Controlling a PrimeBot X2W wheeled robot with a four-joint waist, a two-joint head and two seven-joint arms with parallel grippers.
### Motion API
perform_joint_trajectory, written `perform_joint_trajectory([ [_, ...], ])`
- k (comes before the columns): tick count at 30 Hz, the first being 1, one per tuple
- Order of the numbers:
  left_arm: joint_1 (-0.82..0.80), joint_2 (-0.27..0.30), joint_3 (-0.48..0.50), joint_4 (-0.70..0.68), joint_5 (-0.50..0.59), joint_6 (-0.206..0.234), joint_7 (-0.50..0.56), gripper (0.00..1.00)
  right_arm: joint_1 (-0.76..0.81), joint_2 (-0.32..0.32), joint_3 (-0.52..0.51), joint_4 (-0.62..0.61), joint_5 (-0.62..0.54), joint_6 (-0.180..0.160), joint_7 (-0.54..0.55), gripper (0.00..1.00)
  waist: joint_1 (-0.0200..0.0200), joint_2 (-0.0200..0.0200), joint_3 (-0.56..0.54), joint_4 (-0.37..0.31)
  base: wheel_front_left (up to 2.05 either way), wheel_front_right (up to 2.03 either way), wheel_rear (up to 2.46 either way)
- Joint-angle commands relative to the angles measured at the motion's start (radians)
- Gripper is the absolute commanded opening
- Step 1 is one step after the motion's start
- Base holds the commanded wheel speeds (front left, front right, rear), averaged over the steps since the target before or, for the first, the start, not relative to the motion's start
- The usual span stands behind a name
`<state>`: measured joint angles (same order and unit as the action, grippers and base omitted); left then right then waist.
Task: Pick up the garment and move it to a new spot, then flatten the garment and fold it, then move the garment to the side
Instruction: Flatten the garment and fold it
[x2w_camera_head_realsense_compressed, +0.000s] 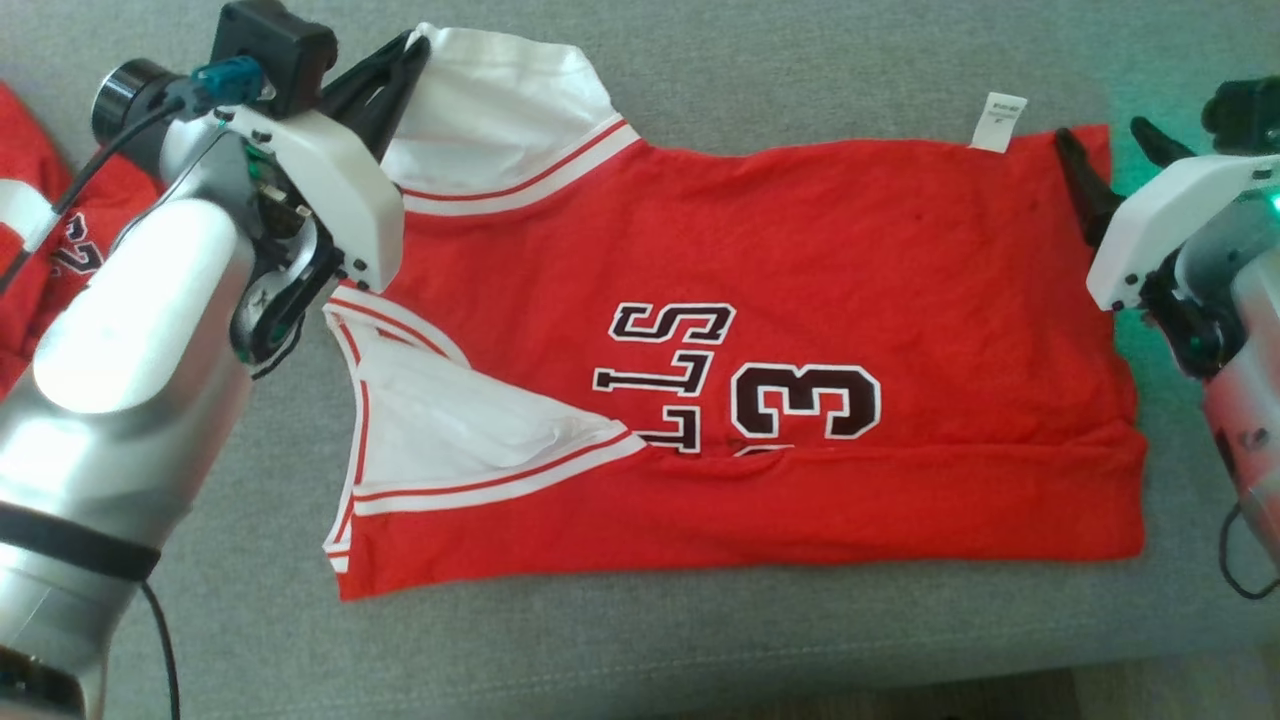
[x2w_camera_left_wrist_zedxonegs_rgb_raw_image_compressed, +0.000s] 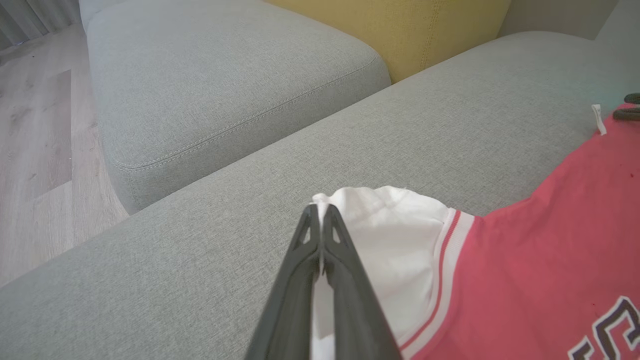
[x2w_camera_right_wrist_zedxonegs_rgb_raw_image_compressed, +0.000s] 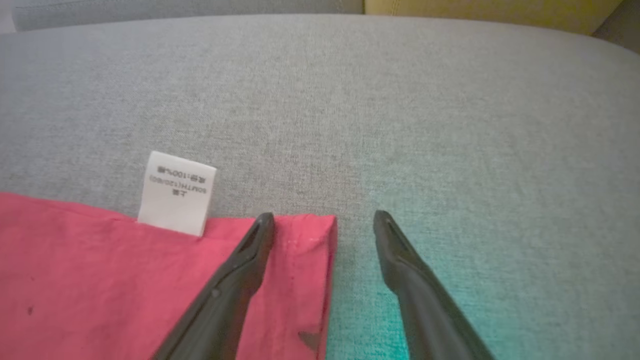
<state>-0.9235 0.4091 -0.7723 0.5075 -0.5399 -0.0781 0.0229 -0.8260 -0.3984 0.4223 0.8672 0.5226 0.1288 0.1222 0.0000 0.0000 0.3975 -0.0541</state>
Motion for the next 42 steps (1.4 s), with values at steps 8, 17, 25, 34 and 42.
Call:
perform_joint_trajectory([
  [8, -0.022, 0.064, 0.037, -0.074, -0.009, 0.030, 0.022, 0.00, -0.037, -0.039, 0.077, 0.035, 0.076, 0.002, 0.016, 0.00, 0.0000, 0.0000, 0.010, 0.010, 0.00, 0.00, 0.00],
  [17, -0.055, 0.054, 0.079, -0.050, -0.019, 0.086, -0.014, 0.00, -0.114, -0.047, 0.085, 0.097, 0.067, 0.002, -0.133, 0.00, 0.0000, 0.0000, 0.023, 0.004, 0.00, 0.00, 0.00],
  [25, -0.140, 0.016, 0.111, 0.044, -0.001, 0.128, -0.114, 0.00, -0.203, -0.025, 0.070, 0.190, 0.027, 0.002, -0.287, 0.00, 0.0000, 0.0000, 0.038, -0.005, 0.00, 0.00, 0.00],
  [34, -0.147, -0.015, 0.100, 0.133, -0.003, 0.105, -0.188, 0.00, -0.196, 0.008, 0.071, 0.234, 0.027, 0.002, -0.366, 0.00, 0.0000, 0.0000, 0.015, -0.009, 0.00, 0.00, 0.00],
  [42, -0.056, 0.024, 0.078, 0.086, -0.017, 0.074, -0.194, 0.00, -0.098, -0.016, 0.111, 0.193, 0.077, 0.002, -0.377, 0.00, 0.0000, 0.0000, -0.050, -0.004, 0.00, 0.00, 0.00],
])
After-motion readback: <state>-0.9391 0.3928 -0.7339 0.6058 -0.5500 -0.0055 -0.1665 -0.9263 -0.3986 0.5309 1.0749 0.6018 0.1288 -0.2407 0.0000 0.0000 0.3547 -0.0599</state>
